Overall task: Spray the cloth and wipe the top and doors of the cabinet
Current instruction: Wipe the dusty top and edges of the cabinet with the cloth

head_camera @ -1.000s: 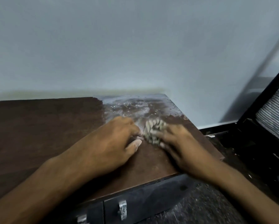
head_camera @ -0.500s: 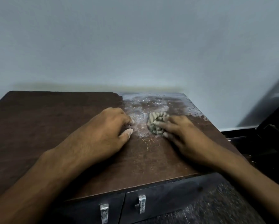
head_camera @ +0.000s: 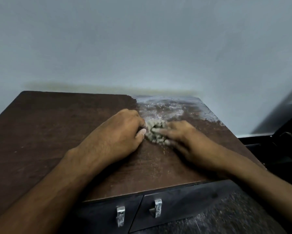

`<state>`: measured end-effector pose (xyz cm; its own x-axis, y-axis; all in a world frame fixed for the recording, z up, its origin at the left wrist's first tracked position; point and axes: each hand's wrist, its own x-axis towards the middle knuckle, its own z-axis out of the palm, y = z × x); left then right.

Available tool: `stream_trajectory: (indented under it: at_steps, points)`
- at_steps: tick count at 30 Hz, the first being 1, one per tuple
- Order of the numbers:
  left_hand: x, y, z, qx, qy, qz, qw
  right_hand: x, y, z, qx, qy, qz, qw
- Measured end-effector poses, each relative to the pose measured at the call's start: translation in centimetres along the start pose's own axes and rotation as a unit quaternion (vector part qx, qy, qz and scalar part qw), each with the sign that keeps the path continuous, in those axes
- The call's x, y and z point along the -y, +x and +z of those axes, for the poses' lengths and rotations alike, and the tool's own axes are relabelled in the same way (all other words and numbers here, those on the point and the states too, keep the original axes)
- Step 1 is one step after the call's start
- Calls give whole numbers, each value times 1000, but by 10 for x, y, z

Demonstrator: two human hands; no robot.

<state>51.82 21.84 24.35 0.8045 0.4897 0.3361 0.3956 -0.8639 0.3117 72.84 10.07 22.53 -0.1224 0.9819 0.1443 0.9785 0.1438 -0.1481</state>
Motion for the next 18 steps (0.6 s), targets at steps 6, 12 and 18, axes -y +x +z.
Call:
stream_trajectory:
  at_steps: [6, 12, 18]
  points:
    - [1, 4, -16, 11, -5, -36, 999, 12, 23, -6, -17, -3, 53, 998]
    - [8, 4, -27, -12, -24, -73, 997, 37, 8, -4, 15, 34, -55, 998]
    - [14, 3, -29, 1, -15, -110, 994, 46, 45, 9, -16, 6, -28, 999]
